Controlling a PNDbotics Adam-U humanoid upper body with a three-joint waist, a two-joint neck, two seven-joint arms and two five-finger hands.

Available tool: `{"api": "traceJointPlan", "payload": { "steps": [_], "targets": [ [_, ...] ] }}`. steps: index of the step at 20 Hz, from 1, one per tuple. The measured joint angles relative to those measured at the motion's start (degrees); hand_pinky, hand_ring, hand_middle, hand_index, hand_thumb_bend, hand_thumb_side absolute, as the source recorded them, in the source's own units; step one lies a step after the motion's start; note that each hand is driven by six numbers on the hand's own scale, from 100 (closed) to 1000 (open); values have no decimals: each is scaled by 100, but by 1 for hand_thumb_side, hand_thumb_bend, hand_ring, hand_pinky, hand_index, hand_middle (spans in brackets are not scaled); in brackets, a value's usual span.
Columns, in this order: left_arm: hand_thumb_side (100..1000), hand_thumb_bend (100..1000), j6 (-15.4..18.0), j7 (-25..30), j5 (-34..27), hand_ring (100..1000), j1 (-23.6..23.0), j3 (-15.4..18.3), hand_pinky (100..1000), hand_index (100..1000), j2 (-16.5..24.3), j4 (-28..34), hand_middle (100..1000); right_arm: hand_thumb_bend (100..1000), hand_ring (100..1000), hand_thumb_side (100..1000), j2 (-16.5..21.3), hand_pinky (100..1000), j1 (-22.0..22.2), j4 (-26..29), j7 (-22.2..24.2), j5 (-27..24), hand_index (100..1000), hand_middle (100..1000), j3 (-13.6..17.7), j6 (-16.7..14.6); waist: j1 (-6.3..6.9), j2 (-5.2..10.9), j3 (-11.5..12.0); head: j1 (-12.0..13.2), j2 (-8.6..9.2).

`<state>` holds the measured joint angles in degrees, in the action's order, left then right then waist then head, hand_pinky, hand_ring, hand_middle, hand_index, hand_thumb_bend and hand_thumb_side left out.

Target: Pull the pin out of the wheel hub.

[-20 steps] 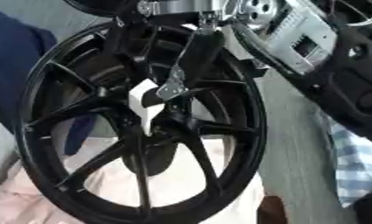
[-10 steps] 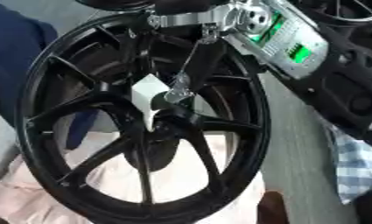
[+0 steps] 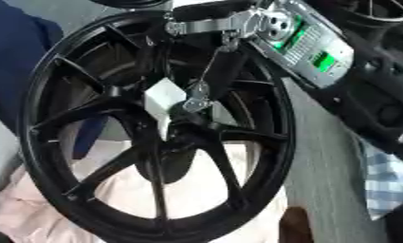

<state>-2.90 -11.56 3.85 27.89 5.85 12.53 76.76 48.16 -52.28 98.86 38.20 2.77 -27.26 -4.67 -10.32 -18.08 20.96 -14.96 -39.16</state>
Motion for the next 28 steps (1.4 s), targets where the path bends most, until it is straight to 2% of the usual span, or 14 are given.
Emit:
{"api": "traceJointPlan", "payload": {
  "steps": [9, 16, 28],
  "targets": [
    [929, 100, -2, 2, 0, 602, 31, -1, 611, 710, -1, 6, 527, 508, 768, 220, -1, 798, 75, -86, -73, 106, 775, 674, -36, -21, 0, -1, 3, -178, 67],
    [930, 100, -10, 10, 0, 602, 32, -1, 611, 710, -1, 16, 527, 473, 729, 151, -1, 786, 87, -43, -114, 105, 701, 588, -38, -57, 1, -1, 1, -202, 105],
    [930, 100, -23, 20, 0, 602, 33, -1, 610, 710, -2, 29, 527, 453, 726, 128, 0, 779, 86, 99, -59, 15, 715, 608, -107, -7, 2, -1, 2, -200, 157]
  ]
}}
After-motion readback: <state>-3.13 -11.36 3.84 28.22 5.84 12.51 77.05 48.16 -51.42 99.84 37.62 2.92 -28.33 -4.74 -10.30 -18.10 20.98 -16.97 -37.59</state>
